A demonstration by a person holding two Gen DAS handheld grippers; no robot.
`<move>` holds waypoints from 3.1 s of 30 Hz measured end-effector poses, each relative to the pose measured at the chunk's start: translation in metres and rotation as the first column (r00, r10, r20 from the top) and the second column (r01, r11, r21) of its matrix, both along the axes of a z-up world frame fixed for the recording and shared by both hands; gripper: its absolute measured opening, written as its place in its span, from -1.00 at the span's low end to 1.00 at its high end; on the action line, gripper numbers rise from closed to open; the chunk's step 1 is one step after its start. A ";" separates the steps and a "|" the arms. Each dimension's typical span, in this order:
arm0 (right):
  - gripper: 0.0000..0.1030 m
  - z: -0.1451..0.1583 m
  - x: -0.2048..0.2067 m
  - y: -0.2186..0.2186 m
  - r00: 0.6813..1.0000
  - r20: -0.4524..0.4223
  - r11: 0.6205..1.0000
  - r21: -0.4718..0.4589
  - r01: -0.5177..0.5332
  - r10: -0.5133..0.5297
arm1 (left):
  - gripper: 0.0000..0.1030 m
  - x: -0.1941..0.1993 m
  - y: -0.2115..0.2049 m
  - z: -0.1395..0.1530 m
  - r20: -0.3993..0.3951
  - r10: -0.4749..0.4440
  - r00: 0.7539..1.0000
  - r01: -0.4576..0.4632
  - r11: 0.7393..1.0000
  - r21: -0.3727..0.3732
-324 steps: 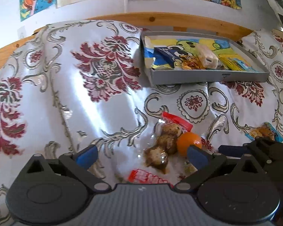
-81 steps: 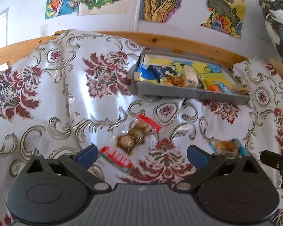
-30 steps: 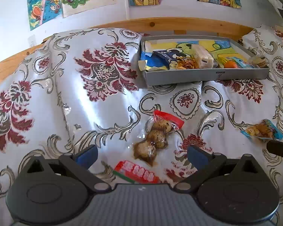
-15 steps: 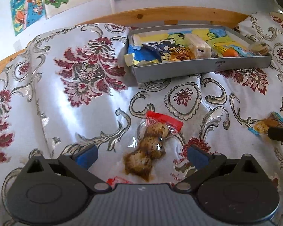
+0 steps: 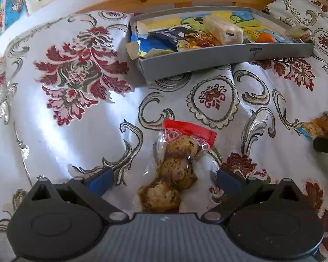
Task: Organize snacks
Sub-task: 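Grasp the quail-egg packet with the left gripper while the right grasps the blue-yellow packet, then lift the quail-egg packet and blue-yellow packet and carry them to the tray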
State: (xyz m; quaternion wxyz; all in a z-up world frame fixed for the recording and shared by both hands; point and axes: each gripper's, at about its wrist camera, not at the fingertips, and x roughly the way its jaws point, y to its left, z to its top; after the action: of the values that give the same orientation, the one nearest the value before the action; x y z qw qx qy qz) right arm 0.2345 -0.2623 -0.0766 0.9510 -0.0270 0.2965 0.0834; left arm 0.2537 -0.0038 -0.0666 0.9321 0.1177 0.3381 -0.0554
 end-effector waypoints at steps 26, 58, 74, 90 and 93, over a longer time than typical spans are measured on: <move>0.68 -0.001 0.001 0.006 1.000 0.003 1.000 0.025 -0.005 0.005 | 0.18 -0.006 -0.015 -0.001 -0.072 -0.076 0.995 0.066 0.989 -0.130; 0.05 0.003 -0.013 0.025 0.996 -0.027 0.991 -0.106 -0.087 0.084 | -0.16 -0.031 -0.026 0.005 -0.146 -0.028 0.989 -0.009 0.970 -0.244; -0.17 0.010 -0.024 0.029 0.993 0.002 0.984 -0.129 -0.120 0.121 | -0.19 -0.052 -0.030 0.018 -0.144 -0.019 0.989 -0.018 0.967 -0.254; -0.60 0.023 -0.033 0.030 0.983 0.033 0.982 -0.078 -0.175 0.178 | -0.20 -0.062 -0.030 0.032 -0.103 -0.011 0.995 -0.015 0.968 -0.250; -0.60 0.024 -0.033 0.028 0.982 0.018 0.981 -0.043 -0.190 0.191 | -0.20 -0.063 -0.030 0.032 -0.101 -0.012 0.995 -0.013 0.969 -0.246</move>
State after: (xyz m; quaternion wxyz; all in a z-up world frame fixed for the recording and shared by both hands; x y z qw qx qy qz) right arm 0.2019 -0.2344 -0.0528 0.9412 -0.0758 0.2835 0.1674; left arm 0.1910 -0.0341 -0.0343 0.9210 -0.0022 0.3757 -0.1027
